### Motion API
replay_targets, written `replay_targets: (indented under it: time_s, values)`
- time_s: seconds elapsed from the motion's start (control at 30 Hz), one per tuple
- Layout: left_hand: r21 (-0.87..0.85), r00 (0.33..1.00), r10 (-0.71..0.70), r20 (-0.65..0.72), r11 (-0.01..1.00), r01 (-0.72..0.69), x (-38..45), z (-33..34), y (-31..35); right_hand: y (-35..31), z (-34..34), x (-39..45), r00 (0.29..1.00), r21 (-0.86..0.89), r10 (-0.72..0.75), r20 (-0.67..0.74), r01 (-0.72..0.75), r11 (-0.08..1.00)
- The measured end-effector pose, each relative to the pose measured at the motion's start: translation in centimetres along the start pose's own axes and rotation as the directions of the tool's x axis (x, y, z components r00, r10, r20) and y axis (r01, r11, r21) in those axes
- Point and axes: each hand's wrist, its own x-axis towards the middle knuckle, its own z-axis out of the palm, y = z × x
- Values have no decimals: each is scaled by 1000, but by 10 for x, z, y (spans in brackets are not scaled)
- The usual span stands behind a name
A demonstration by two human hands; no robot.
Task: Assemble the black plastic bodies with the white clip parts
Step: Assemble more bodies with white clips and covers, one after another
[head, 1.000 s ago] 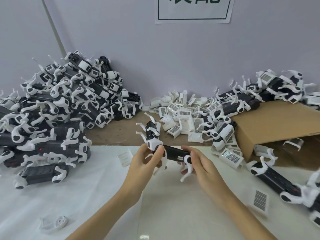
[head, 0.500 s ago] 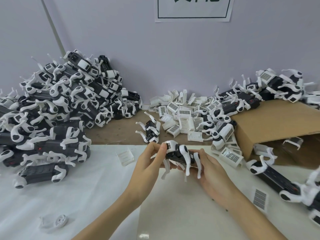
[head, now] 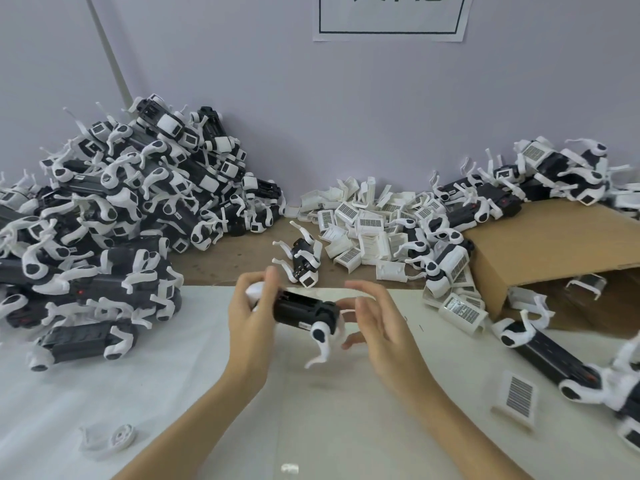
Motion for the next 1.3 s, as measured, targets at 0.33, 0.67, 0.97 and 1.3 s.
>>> replay_targets:
  time_s: [0.33, 0.67, 0.97, 1.3]
  values:
    - [-142, 986, -75, -150, 988, 53, 18, -16, -13, 16, 15, 57, 921, -643, 54, 387, 227, 732]
    - [51, 991, 124, 48, 991, -127, 6, -12, -7, 24, -13, 41, 992, -747, 65, 110, 39, 664]
    - [80, 965, 55, 256, 994, -78, -1, -5, -3, 2, -31, 15, 966, -126, 228, -124, -243, 962]
    - [132, 908, 176, 380, 961, -242, -10, -4, -4, -23, -13, -2, 991, -407, -71, 115, 112, 907]
